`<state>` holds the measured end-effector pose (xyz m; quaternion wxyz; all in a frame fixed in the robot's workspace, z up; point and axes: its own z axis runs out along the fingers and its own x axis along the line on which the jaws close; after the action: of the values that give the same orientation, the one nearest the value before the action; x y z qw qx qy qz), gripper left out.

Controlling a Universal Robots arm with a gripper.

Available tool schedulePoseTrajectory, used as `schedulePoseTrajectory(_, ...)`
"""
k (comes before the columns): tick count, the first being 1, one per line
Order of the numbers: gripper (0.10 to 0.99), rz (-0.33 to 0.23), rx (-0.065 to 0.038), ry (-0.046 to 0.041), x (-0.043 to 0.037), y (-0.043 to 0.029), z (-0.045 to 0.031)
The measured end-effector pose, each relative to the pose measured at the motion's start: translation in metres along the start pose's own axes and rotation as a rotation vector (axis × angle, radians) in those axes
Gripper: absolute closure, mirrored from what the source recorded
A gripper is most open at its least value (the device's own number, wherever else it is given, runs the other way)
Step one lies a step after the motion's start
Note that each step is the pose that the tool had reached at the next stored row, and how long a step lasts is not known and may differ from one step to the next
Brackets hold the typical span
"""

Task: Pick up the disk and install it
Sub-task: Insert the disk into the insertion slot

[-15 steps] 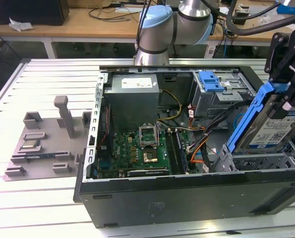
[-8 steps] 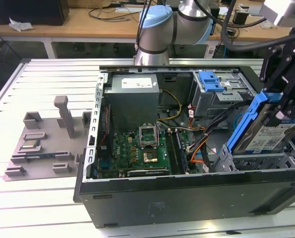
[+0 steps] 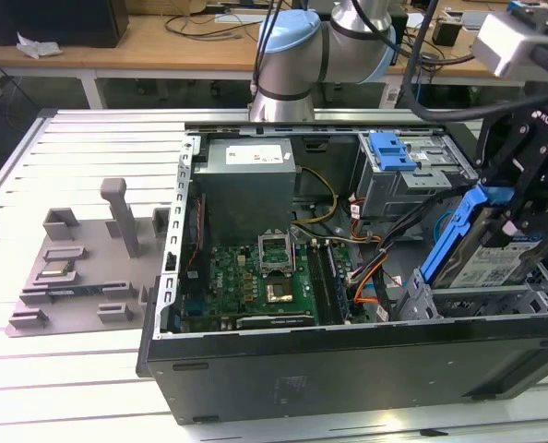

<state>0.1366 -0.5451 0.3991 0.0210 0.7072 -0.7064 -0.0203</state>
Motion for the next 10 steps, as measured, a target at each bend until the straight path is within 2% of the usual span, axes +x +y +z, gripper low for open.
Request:
schedulePoseTrajectory(3, 0.718, 0.000, 0.000, 0.0001, 0.0000, -0.0004, 0.0066)
schedulePoseTrajectory(5, 0.718, 0.000, 0.000, 0.0001, 0.0000, -0.0008, 0.0142)
schedulePoseTrajectory(10, 0.718, 0.000, 0.000, 0.0000, 0.0000, -0.0013, 0.0228)
